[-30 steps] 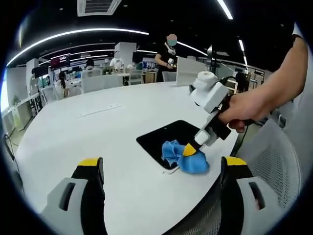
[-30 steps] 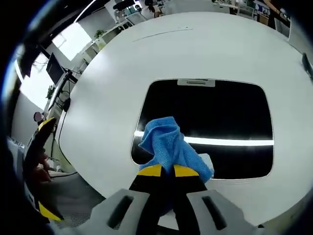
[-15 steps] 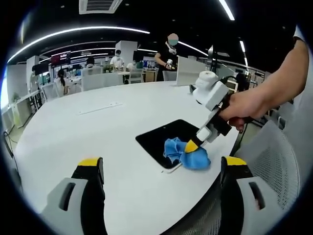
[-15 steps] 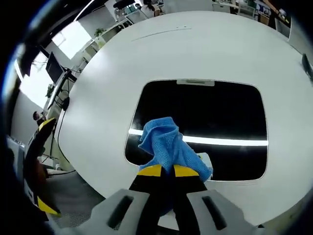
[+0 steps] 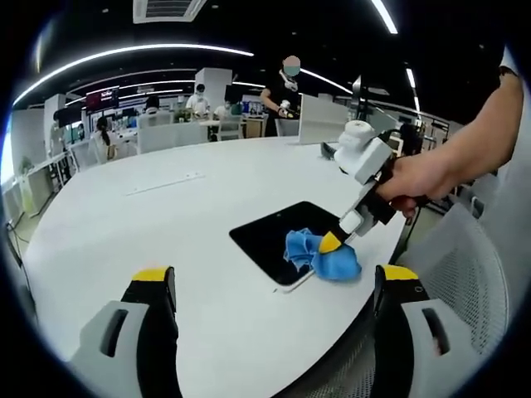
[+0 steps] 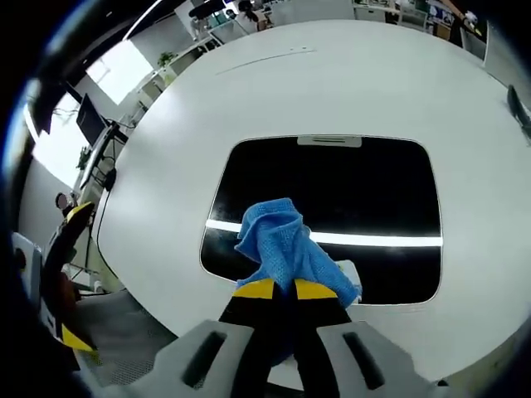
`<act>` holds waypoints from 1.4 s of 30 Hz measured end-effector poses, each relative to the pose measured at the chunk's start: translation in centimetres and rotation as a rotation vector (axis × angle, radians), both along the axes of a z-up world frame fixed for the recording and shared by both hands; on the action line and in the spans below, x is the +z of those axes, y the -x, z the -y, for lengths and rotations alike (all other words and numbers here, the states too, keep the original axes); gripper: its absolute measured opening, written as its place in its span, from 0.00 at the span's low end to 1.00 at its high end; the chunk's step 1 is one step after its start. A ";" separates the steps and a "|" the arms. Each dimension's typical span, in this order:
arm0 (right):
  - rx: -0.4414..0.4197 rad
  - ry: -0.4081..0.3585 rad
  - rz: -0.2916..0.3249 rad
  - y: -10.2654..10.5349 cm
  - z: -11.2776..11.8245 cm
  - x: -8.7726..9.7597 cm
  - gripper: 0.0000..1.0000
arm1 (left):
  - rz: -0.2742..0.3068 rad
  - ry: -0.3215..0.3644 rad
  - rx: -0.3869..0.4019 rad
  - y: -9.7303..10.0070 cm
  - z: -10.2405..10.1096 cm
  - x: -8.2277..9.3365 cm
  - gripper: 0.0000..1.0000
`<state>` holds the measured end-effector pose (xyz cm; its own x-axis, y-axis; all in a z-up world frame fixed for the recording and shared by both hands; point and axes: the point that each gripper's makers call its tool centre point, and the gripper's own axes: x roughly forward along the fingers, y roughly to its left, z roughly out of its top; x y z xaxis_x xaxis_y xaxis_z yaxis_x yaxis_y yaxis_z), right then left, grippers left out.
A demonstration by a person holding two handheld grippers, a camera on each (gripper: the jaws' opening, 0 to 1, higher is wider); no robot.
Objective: Wipe the mirror surface with the cleaning cloth until all visible marks leave the cleaned area.
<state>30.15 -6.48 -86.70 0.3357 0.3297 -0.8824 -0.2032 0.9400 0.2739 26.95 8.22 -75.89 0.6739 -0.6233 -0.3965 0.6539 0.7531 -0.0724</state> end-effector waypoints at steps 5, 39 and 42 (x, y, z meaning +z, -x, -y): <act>-0.005 -0.001 -0.003 0.0 0.6 0.0 0.01 | 0.001 -0.008 -0.005 0.1 0.1 -0.1 0.99; -0.009 0.040 0.036 -3.8 0.4 -0.1 0.01 | 0.013 -0.007 -0.008 0.0 0.1 0.1 0.99; 0.002 0.048 0.047 -4.6 0.5 0.0 0.02 | 0.008 -0.007 -0.011 0.1 0.1 0.0 0.99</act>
